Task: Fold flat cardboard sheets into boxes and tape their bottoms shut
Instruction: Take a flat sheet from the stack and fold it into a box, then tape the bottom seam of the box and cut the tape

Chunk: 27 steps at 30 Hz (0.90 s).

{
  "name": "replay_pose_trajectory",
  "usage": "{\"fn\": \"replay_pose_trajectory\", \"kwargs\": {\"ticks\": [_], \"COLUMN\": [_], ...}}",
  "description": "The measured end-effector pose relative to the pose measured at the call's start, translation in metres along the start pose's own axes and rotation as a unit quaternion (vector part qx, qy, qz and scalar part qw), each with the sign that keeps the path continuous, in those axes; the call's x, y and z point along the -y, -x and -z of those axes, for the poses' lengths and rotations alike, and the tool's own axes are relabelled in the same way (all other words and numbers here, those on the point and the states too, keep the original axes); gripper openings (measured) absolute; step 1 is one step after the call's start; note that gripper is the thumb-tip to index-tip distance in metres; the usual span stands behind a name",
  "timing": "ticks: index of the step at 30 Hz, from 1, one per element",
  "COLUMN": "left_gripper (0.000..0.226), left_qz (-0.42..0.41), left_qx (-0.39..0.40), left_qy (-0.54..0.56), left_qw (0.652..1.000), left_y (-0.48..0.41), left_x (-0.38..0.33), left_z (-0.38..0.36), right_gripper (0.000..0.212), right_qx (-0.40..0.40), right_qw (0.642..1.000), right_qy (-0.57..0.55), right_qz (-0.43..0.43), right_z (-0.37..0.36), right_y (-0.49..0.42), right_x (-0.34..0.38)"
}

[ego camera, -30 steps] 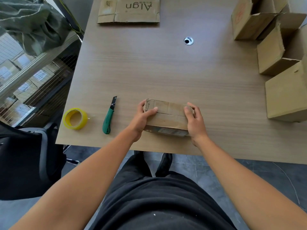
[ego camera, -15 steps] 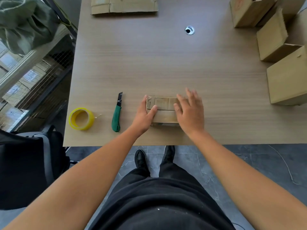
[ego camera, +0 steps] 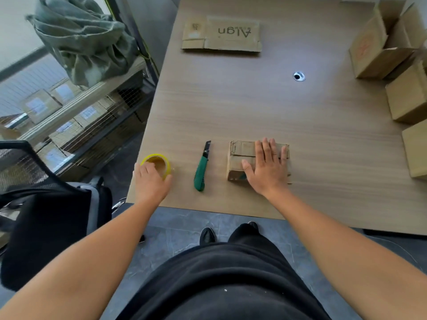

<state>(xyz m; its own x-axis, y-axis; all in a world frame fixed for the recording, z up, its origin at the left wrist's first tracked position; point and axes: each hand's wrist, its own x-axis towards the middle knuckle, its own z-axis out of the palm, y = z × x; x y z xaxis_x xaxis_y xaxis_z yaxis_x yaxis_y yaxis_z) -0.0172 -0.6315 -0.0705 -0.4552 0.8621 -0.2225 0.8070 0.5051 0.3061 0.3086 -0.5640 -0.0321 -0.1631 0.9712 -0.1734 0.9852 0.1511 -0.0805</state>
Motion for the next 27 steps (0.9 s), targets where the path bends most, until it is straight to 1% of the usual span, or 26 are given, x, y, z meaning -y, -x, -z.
{"fn": "replay_pose_trajectory", "kwargs": {"ticks": [1,2,4,6,10,12,15,16,19,20,23,25,27], "left_gripper": [0.050,0.039,0.025,0.020,0.020,0.023,0.022,0.024,0.039,0.039,0.025,0.019,0.014], "left_qz": [-0.031,-0.063,-0.117,-0.169,-0.234,-0.269,-0.359,-0.388,-0.458,-0.478,-0.517,-0.518,-0.513], "left_qx": [0.024,0.037,0.032,0.014,-0.008,-0.032,-0.087,-0.094,-0.072,-0.061,-0.026,-0.001,0.009], "left_qy": [-0.055,-0.087,-0.099,-0.096,-0.068,-0.041,-0.008,0.001,0.007,0.003,-0.011,-0.031,-0.046], "left_qw": [0.998,0.994,0.988,0.981,0.970,0.962,0.929,0.917,0.886,0.876,0.856,0.855,0.857], "left_y": [-0.005,-0.009,-0.012,-0.007,0.007,0.012,0.015,0.015,0.013,0.013,0.015,0.016,0.018], "left_x": [0.015,0.025,0.032,0.025,-0.001,-0.022,-0.062,-0.077,-0.117,-0.129,-0.156,-0.166,-0.169], "left_z": [-0.001,-0.002,0.000,0.005,0.020,0.029,0.039,0.041,0.038,0.034,0.020,0.010,0.004], "right_gripper": [0.083,0.084,0.085,0.084,0.078,0.078,0.078,0.078,0.077,0.076,0.070,0.062,0.065], "right_qx": [0.001,0.003,0.004,-0.007,-0.033,-0.039,-0.044,-0.045,-0.072,-0.085,-0.098,-0.101,-0.096], "right_qw": [1.000,1.000,1.000,0.999,0.995,0.990,0.977,0.971,0.943,0.934,0.920,0.913,0.891], "right_qy": [-0.001,-0.002,-0.012,-0.031,-0.095,-0.131,-0.205,-0.234,-0.322,-0.343,-0.373,-0.392,-0.443], "right_qz": [-0.003,-0.003,0.002,0.012,0.023,0.029,0.032,0.033,0.040,0.049,0.064,0.045,0.007], "right_z": [0.000,0.000,-0.001,-0.001,0.000,0.001,0.006,0.008,0.010,0.010,0.009,0.007,0.007], "right_y": [-0.001,-0.002,-0.003,-0.002,-0.002,-0.001,-0.001,-0.002,0.001,0.004,0.010,0.008,0.006], "right_x": [0.001,0.001,-0.002,-0.004,-0.005,-0.006,-0.010,-0.011,-0.019,-0.022,-0.030,-0.031,-0.030]}}
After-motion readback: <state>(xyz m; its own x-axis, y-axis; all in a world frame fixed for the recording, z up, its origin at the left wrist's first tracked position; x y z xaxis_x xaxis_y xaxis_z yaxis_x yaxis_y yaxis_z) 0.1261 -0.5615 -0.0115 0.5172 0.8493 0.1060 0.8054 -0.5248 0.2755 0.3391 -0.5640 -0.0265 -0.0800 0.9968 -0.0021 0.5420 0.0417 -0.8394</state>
